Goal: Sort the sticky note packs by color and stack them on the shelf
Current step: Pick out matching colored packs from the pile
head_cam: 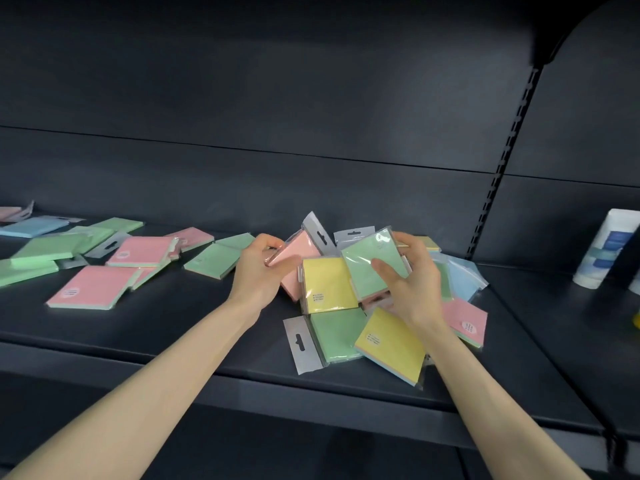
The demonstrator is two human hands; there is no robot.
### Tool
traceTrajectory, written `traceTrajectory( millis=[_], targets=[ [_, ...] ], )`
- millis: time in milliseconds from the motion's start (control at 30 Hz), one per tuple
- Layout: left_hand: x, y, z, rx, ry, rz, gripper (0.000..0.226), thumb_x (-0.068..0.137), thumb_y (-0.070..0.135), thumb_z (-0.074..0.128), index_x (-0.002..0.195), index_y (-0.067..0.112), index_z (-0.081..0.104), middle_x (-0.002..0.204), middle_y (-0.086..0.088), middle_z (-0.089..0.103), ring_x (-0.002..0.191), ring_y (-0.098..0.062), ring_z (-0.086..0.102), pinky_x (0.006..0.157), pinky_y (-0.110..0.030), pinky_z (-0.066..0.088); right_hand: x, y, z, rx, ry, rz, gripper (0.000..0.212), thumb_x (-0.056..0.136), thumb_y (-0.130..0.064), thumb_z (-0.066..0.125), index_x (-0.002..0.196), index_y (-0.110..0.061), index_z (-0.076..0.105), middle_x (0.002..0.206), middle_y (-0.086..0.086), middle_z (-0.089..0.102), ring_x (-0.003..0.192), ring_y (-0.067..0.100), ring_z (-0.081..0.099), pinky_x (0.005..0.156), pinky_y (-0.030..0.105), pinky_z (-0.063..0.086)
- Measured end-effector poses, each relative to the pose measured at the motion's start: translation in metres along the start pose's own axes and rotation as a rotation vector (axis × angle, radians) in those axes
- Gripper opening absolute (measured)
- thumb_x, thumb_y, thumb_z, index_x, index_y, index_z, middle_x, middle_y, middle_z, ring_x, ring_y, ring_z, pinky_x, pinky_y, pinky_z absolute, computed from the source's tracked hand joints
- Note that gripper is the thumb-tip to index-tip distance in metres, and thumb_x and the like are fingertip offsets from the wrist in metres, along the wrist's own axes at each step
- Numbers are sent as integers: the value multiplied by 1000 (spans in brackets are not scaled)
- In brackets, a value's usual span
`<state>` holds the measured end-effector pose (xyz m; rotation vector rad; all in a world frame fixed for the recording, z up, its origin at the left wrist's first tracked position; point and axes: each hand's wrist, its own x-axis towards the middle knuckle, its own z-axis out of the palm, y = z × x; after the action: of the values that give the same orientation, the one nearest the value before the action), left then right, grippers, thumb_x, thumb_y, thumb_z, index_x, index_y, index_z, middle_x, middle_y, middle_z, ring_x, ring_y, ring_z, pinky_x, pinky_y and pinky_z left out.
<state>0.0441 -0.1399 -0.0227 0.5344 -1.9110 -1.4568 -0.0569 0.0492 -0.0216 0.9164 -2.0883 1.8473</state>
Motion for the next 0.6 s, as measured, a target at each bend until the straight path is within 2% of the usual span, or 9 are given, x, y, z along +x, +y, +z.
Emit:
traceTrajectory(
  millis=[100,200,267,333,433,500,567,600],
  targets=[
    [1,6,-4,-21,68,51,18,85,12,66,86,23,52,96,-6,66,89,-23,61,71,-30,45,1,-1,-1,8,-26,2,35,86,-4,65,108,-27,50,91,-16,61,77,-13,60,62,5,45],
    [-2,17,-10,-20,98,121,15,87,10,64,87,19,52,93,-1,61,79,-11,53,59,-13,39,3,1,-3,37,-53,43,38,87,-7,66,102,-38,50,97,-9,65,85,10,67,60,20,54],
    [-3,21,-14,-27,99,160,17,87,10,64,84,22,52,94,-3,63,80,-12,55,59,-15,39,5,0,-4,18,-69,52,39,87,-9,66,98,-43,51,101,-7,65,90,21,68,66,37,57],
    [-4,24,-21,-17,103,194,20,87,11,65,83,26,52,95,-3,64,82,-13,57,60,-18,40,7,-6,-4,15,-81,43,35,87,-8,66,103,-37,53,105,-4,64,87,24,69,66,43,58],
    [-9,29,-34,-17,124,222,18,86,13,67,85,24,53,91,-3,64,75,-12,57,60,-24,43,10,-19,2,82,-114,58,27,88,-9,65,110,-19,52,102,-2,63,64,20,70,44,29,53],
    [-12,34,-45,-20,151,233,17,86,12,66,87,22,53,88,-1,64,67,-5,57,55,-22,45,13,-31,13,44,-114,14,24,87,-11,66,107,-18,54,96,-8,65,70,6,67,50,17,51],
    [-15,38,-59,-29,162,250,15,87,11,66,90,17,53,86,-1,63,60,2,55,48,-14,42,15,-45,28,31,-129,-24,23,86,-13,67,104,-19,55,93,-13,65,78,1,65,58,16,53],
    [-15,38,-67,-23,170,259,15,86,12,66,91,16,53,87,-2,64,62,0,56,49,-13,41,15,-51,37,36,-149,-34,22,87,-12,67,104,-19,55,92,-13,65,77,-1,65,57,17,53]
  ],
)
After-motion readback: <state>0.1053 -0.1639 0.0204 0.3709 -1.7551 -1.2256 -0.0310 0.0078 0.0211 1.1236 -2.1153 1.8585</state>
